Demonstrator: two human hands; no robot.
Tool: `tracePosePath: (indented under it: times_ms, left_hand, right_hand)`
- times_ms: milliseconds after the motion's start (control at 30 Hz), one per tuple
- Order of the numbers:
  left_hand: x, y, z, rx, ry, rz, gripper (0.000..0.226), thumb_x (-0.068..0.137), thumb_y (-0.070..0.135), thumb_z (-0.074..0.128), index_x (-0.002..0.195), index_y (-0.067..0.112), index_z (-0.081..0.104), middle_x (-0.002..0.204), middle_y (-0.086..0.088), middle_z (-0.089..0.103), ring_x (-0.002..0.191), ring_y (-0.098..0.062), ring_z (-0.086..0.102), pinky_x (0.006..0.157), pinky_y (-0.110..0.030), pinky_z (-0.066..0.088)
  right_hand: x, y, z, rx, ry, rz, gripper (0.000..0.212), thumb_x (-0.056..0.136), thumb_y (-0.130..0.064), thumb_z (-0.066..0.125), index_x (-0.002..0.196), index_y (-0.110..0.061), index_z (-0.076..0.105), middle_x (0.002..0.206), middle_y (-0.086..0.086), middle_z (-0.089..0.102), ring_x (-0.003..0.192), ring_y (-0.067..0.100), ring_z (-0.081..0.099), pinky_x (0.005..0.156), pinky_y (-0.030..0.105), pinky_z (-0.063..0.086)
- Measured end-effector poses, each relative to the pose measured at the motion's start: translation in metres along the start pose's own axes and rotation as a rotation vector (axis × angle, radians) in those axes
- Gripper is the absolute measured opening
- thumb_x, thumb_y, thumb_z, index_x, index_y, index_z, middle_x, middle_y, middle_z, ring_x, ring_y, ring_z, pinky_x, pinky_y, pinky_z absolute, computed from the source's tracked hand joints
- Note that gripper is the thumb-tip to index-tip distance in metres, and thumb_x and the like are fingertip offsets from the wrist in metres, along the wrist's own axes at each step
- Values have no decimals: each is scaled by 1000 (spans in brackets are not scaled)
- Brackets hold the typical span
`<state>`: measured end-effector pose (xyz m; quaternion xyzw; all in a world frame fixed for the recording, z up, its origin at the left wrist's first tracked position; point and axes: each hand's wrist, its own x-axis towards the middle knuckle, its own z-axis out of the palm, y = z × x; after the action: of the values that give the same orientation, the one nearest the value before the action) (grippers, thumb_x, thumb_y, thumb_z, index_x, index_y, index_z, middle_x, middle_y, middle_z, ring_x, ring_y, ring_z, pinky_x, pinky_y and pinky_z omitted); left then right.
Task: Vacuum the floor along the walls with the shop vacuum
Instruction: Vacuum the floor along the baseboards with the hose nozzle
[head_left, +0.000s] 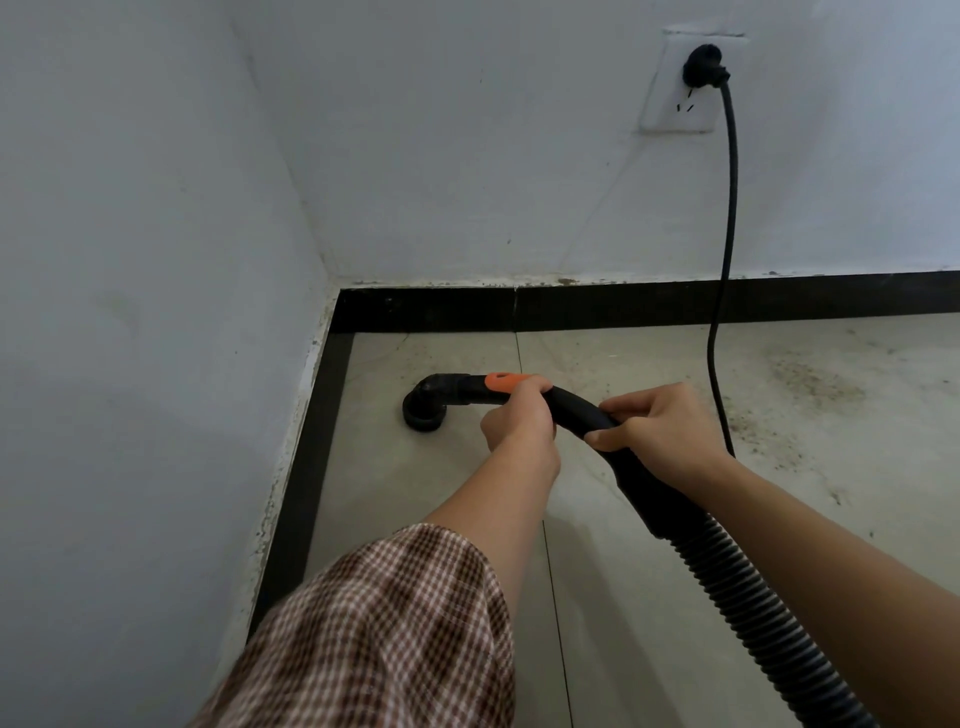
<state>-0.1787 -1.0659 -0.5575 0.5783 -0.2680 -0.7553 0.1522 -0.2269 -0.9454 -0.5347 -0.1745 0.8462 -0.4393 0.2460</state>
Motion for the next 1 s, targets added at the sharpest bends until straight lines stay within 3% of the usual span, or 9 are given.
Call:
tracePosePath:
  times_ms: [167,267,400,467,700,833,1000]
  left_hand:
    - [5,11,-14,-22,37,16,29,75,18,77,79,14,48,82,-7,64,75,-21,63,60,-30,46]
    - [9,19,-23,-36,54,21,29,74,18,77,78,13,49,81,-7,64,74,-21,64,59,-29,46]
    - [14,25,-32,-53,69,29,28,73,19,78,79,14,51,81,-7,64,75,-21,63,65,-31,48]
    - [18,28,-35,-71,67,39,26,72,17,78,80,13,54,81,-7,65,75,-21,64,65,-32,48]
    - [29,33,-42,-116,69,62,27,72,14,78,80,13,52,83,-8,64,74,-21,62,61,-30,46]
    - [34,36,-48,-121,78,78,25,73,14,78,81,13,54,82,-7,65,75,-21,64,56,-28,44]
    - [43,42,-55,-108,61,117,20,74,15,78,82,14,60,82,-6,68,77,-19,67,60,-29,48]
  right_hand:
    - [0,-9,20,-7,-47,7,33,75,-10,81,107,-13,74,78,4,73,49,16,67,47,21,52]
    - [2,-13,32,-16,-53,1,38,75,-11,81,112,-11,74,80,1,73,49,13,67,47,19,50]
    - [3,-18,45,-5,-48,-31,23,75,-10,81,91,-25,75,71,-2,73,51,16,68,46,25,54]
    - [4,-21,51,2,-33,-48,30,74,-10,82,75,-36,68,68,-3,73,53,21,69,49,32,59]
    - [5,-25,65,28,-21,-69,36,74,-9,82,65,-39,63,68,-5,73,56,23,70,52,37,61]
    - [7,-29,73,31,-26,-82,35,74,-9,82,64,-38,64,74,3,74,59,27,70,58,43,61]
    - [11,-32,86,42,6,-93,34,73,-9,81,60,-34,63,75,8,74,57,29,69,60,49,60]
